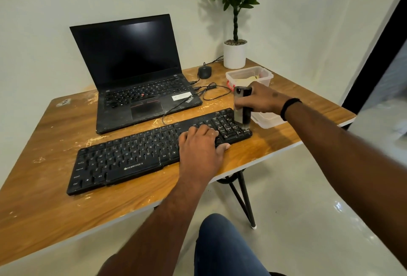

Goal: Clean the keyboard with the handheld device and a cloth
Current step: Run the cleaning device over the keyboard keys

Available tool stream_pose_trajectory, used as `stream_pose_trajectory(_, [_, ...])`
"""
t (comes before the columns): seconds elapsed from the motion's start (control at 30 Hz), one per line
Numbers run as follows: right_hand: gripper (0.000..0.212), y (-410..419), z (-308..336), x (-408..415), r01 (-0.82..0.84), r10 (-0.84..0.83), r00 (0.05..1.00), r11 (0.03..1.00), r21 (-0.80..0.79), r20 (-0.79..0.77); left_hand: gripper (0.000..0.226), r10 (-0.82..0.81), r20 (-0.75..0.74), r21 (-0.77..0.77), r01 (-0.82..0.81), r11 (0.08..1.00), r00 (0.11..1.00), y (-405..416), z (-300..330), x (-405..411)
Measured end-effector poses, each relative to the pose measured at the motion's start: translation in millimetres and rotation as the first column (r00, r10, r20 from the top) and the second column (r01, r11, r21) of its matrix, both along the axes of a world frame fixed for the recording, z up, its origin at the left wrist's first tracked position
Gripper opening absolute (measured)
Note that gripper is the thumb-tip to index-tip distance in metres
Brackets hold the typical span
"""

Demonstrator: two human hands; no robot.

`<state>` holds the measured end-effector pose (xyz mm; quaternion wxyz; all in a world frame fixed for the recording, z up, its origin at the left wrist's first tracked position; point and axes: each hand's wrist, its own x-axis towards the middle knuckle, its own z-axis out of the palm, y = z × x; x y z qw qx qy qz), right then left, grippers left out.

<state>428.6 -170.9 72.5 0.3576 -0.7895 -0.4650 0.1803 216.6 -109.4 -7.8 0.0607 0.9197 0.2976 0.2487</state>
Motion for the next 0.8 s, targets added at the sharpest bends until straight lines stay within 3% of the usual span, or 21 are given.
stream_pose_trajectory(0.13, [0.022, 2, -9, 1, 0.047, -0.06, 0.977, 0.997, 0.068, 0.206, 0.052, 0.001, -0.01, -0.003, -0.001, 1.0, 1.0, 0, 0, 0])
stream_pose_trajectory(0.27, [0.017, -3, 3, 0, -0.004, 0.008, 0.999, 0.994, -0.106, 0.032, 0.052, 0.002, -0.003, -0.002, -0.002, 1.0, 1.0, 0, 0, 0])
stream_pose_trajectory(0.4, [0.022, -5, 1, -10, 0.045, -0.049, 0.989, 0.998, 0.035, 0.137, 0.052, 0.0, -0.008, -0.006, 0.0, 1.0, 1.0, 1, -1, 0])
stream_pose_trajectory(0.53, [0.017, -12, 8, -11, -0.036, 0.032, 0.998, 0.996, -0.086, -0.055, 0.052, -0.001, -0.003, 0.001, 0.001, 1.0, 1.0, 1, -1, 0])
stream_pose_trajectory(0.67, [0.014, -12, 0, -14, 0.014, -0.017, 0.995, 0.999, 0.03, 0.093, 0.052, 0.002, -0.009, 0.005, -0.002, 1.0, 1.0, 1, -1, 0])
stream_pose_trajectory(0.8, [0.025, -18, -1, -14, -0.032, 0.033, 0.999, 0.996, -0.086, 0.015, 0.052, 0.009, -0.012, 0.008, -0.009, 1.0, 1.0, 1, -1, 0])
